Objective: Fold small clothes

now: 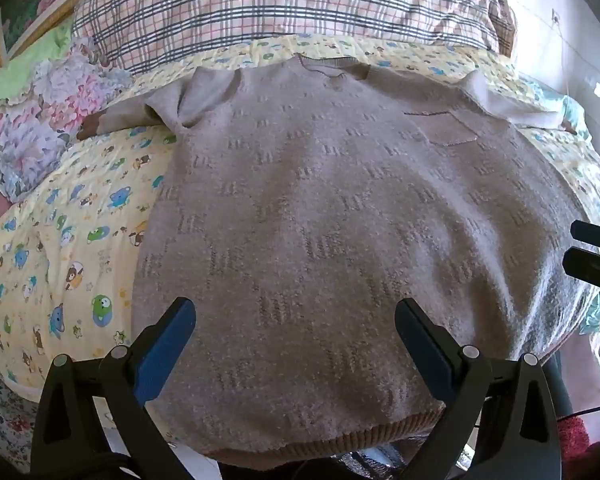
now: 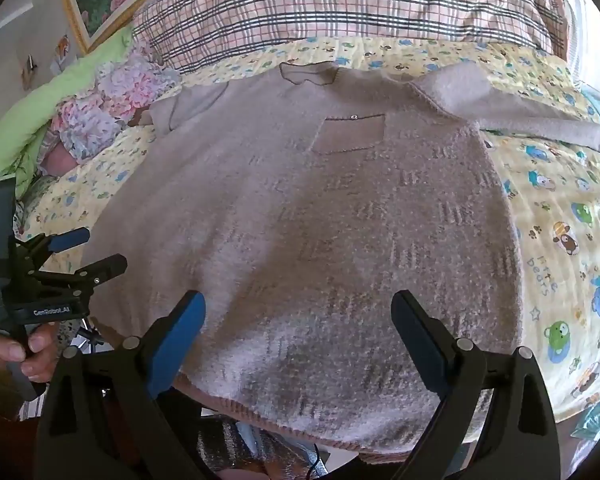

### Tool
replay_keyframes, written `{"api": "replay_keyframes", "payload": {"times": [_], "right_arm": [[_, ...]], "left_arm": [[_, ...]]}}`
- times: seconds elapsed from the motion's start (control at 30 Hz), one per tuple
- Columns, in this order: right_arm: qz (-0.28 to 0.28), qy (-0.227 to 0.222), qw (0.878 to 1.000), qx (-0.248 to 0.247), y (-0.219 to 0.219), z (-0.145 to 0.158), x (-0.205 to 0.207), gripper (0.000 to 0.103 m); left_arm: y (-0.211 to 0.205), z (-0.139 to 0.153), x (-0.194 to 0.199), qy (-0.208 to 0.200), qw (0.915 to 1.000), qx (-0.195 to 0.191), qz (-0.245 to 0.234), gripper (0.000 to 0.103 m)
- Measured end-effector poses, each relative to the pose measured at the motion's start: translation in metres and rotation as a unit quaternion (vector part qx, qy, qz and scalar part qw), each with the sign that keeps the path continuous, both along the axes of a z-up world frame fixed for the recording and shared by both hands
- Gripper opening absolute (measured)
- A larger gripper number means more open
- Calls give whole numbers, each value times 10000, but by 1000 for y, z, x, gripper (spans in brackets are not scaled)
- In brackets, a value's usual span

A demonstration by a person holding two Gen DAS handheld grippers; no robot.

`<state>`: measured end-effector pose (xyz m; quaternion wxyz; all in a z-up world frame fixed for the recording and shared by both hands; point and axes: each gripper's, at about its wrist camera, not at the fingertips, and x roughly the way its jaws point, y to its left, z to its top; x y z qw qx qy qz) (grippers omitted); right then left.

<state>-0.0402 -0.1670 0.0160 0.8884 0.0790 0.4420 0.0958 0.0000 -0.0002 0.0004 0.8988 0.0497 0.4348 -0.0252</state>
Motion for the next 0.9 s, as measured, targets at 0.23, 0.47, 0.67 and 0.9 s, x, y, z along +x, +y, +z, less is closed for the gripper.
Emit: {"api": "replay_keyframes", "payload": {"times": [0.23,0.47,0.67,0.9], "right_arm": [[-21,-14,10000,17,1,2,0,94],[-38,-28,10000,0,6,4,2,94],[-23,-159,9999,38,-1,3,0,94],[-51,31,10000,-11,-7,1,2,94]], "left_arm": [[-3,1,-7,-44,10000,17,-12,100],[1,0,3,-58,10000,-37,-17,100],[3,0,2,-71,9999,-85,-7,100],[2,0,3,-37,9999,-127,4,100]]}}
